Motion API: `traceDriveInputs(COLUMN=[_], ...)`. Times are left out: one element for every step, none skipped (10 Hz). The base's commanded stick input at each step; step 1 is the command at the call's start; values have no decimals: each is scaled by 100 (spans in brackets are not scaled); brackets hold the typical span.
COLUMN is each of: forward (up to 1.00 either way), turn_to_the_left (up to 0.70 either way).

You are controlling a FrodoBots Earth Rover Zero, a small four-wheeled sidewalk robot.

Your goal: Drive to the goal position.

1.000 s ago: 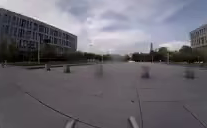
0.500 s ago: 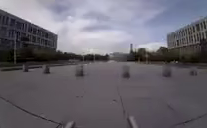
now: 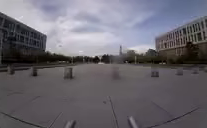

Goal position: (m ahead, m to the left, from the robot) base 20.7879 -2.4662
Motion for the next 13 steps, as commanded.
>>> traceDriveInputs(forward=[0,0,0,0,0,0,0,0,0,0,0,0,0], turn_to_the_left=[0,0,45,45,45,45,45,45,45,45,4,0,45])
